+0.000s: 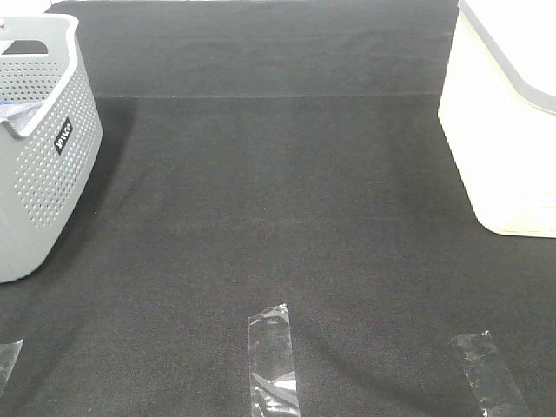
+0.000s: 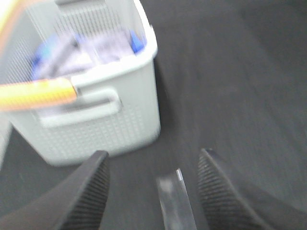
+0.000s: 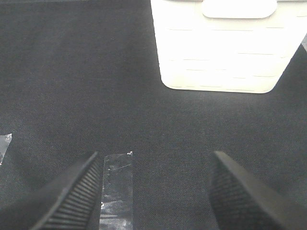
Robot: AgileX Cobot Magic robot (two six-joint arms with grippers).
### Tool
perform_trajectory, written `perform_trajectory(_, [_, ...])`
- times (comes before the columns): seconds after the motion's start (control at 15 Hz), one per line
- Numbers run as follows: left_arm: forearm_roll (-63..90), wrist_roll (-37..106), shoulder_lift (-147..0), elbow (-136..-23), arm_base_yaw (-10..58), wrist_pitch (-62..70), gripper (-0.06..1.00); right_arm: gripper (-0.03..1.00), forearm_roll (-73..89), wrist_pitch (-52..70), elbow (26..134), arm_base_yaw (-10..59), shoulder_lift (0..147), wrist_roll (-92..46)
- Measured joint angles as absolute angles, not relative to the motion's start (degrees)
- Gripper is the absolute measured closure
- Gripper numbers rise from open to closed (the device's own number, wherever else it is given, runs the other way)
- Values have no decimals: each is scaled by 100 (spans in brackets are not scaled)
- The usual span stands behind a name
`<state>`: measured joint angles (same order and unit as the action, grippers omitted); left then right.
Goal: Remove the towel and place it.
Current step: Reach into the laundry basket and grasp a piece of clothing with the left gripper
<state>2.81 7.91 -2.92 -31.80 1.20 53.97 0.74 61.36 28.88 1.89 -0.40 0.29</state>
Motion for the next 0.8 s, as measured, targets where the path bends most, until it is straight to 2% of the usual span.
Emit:
perform_trajectory(0.07, [166, 779, -682, -3289, 120, 4710, 41, 35, 74, 6136, 2888, 189, -40, 29])
perform_trajectory(0.27, [74, 751, -2005, -3581, 120, 3839, 41, 35, 74, 6136, 2888, 189, -40, 29])
perform_trajectory(0.6, [-418, 745, -4372, -4412, 120, 3541, 41, 35, 74, 6136, 2888, 189, -40, 29])
perform_trajectory(0.8, [-785, 350, -5747, -5311, 120, 3443, 41, 35, 74, 6136, 2888, 189, -40, 29])
